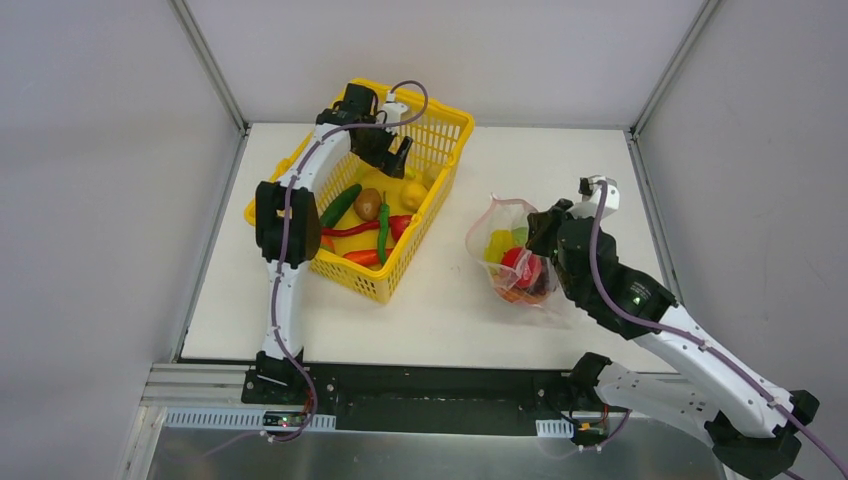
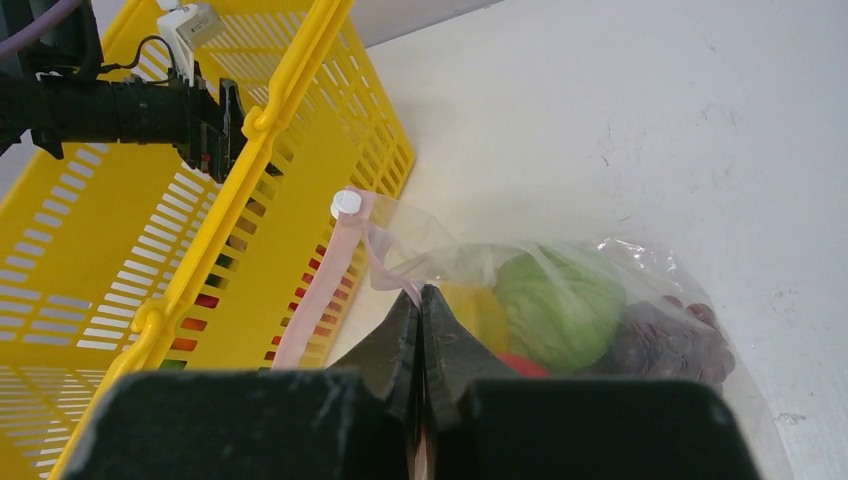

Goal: Place the food in the zip-top bag and seal the zipper
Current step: Move the bin to the center of the board, then pick up the fake fruit from the bin.

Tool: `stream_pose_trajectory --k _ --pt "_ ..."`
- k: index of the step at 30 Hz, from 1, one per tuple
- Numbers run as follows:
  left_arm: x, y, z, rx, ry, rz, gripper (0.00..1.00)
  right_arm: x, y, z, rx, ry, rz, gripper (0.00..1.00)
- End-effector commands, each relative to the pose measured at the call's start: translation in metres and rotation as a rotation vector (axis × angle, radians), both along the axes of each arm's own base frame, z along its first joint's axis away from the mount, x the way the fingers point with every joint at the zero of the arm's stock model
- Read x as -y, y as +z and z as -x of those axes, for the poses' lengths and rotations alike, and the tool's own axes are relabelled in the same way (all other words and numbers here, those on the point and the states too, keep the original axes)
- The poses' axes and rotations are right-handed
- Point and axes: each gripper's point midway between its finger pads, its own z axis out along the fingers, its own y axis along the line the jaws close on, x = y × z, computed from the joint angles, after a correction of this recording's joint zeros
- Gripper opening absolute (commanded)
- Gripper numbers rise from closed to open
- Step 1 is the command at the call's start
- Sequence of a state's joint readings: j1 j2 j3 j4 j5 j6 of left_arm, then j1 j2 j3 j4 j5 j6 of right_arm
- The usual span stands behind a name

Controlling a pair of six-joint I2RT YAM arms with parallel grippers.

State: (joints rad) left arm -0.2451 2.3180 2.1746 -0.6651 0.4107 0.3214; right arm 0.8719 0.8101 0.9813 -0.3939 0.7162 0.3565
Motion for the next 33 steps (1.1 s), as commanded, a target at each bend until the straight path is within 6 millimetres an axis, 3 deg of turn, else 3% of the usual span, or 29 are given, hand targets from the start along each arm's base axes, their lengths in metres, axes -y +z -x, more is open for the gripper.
stream_pose_trajectory --k 1,7,16,23,27,33 --pt "0.029 0.072 0.044 0.048 -0.06 0.11 0.98 0.002 0.032 0.003 0.069 0.0 -0.118 0.0" --pt "0.037 0.077 0.1 -0.079 -0.063 0.237 0.98 0.002 0.029 0.013 0.061 0.039 -0.147 0.0" --pt "0.032 0.017 0.156 -0.24 -0.013 0.117 0.98 -0.01 0.028 0.021 0.053 0.128 -0.166 0.0" --pt "0.041 -0.012 0.17 -0.304 0.04 0.047 0.95 -0.018 0.02 0.021 0.035 0.162 -0.147 0.0" --pt "0.051 -0.016 0.16 -0.28 0.106 0.121 0.94 -0.023 0.015 0.023 0.026 0.187 -0.175 0.0" --pt "0.037 -0.037 0.166 -0.313 0.175 0.023 0.91 -0.024 0.013 0.027 0.023 0.196 -0.194 0.0"
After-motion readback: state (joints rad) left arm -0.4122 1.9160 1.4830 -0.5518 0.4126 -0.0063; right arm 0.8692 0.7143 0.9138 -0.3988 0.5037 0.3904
